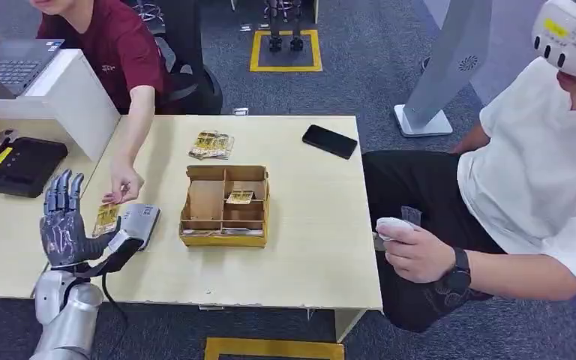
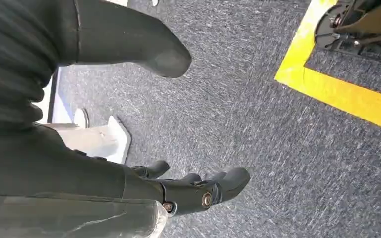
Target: Pass the card to the sensor for recognition and then transmit it.
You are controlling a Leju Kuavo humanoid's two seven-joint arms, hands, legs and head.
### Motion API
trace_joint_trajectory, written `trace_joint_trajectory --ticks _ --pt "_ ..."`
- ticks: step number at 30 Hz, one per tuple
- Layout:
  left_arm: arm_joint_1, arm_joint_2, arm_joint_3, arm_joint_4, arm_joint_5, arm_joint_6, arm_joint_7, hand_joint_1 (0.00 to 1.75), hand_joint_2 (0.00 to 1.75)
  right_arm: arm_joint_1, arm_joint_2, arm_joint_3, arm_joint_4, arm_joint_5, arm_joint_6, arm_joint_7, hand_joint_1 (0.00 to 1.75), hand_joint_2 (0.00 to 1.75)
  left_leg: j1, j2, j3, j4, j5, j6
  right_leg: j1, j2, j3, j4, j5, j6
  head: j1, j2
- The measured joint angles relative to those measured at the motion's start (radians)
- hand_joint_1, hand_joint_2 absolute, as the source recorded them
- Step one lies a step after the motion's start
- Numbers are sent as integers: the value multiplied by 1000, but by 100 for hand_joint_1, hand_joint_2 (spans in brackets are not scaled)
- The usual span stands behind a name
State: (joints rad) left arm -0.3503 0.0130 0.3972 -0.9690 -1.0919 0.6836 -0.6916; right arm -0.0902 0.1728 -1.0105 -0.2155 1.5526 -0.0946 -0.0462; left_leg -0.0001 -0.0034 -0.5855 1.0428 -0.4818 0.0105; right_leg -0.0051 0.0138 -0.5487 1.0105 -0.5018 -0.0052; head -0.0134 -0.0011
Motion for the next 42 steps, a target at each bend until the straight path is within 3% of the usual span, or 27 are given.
trace_joint_trajectory --ticks 5,16,17,18,42 --pt "3 -22 73 -26 -117 0 -6 0 175 0 0 2 0 1 -3 0 0 175 0 0 0 0 0 0 0 0 0 0 0 0 0 0" --pt "4 -33 121 -29 -123 0 -6 3 175 0 0 3 1 -1 -12 1 0 175 0 0 0 0 0 0 0 0 0 0 0 0 0 0" --pt "4 -33 123 -29 -123 0 -6 166 175 0 0 3 1 -1 -13 1 0 175 0 0 0 0 0 0 0 0 0 0 0 0 0 0" --pt "4 -33 127 -29 -127 0 -6 175 175 0 0 3 1 -1 -13 1 0 175 0 0 0 0 0 0 0 0 0 0 0 0 0 0" --pt "6 -22 133 -9 -58 0 -6 175 175 0 0 3 1 -7 -13 1 0 175 0 0 0 0 0 0 0 0 0 0 0 0 0 0"
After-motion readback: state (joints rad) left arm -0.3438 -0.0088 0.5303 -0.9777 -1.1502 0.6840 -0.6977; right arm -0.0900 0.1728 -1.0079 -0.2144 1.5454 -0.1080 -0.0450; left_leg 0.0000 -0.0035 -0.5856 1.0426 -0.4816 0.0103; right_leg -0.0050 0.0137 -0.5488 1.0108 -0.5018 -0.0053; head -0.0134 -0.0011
